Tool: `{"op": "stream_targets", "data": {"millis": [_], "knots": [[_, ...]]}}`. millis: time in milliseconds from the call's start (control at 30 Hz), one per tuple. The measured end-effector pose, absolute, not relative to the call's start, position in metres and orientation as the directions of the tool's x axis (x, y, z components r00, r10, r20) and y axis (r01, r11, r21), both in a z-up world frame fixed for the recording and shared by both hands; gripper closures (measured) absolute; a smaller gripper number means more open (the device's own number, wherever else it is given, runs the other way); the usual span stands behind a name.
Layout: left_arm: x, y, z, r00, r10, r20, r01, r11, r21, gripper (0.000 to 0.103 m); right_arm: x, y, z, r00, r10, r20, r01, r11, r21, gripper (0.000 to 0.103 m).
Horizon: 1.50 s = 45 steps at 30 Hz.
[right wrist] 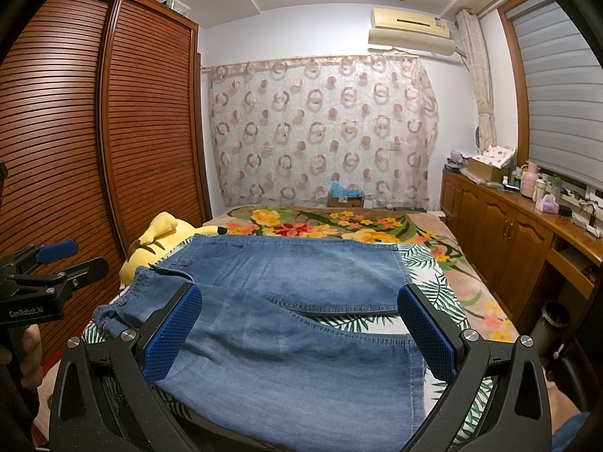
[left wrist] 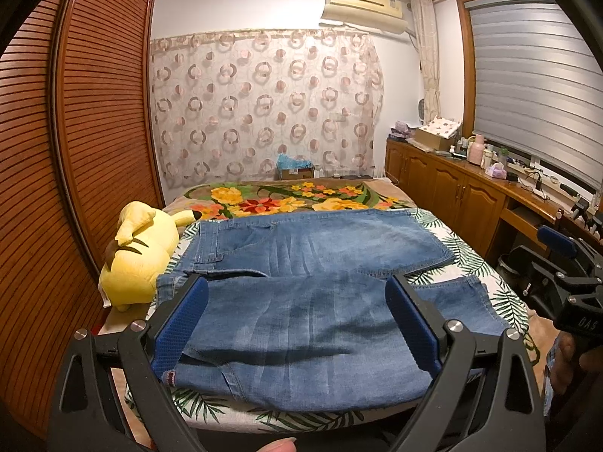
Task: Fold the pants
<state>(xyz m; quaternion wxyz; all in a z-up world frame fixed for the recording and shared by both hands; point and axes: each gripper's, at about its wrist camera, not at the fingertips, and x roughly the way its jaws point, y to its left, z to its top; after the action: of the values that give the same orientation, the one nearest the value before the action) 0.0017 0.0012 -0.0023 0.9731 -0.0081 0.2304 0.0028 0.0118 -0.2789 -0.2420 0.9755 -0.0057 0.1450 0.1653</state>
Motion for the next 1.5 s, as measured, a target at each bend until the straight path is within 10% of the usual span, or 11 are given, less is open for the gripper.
{"op": "stream_targets", "data": {"millis": [900, 1500], "knots": [[0.03, 0.101, -0.083, 0.79, 0.064, -0.61, -0.138, 0.988, -0.075, 0.008, 0.083, -0.279, -0.257, 0.83, 0.222, -0.511, -0.259, 0.966, -0.001, 0.0], [0.025, 0.171, -0.135, 0.711, 0.117, -0.693, -0.267, 0.957, -0.112, 0.052, 0.099, -0.278, -0.248, 0.755, 0.16, -0.636, -0.217, 0.976, -0.012, 0.0]]}}
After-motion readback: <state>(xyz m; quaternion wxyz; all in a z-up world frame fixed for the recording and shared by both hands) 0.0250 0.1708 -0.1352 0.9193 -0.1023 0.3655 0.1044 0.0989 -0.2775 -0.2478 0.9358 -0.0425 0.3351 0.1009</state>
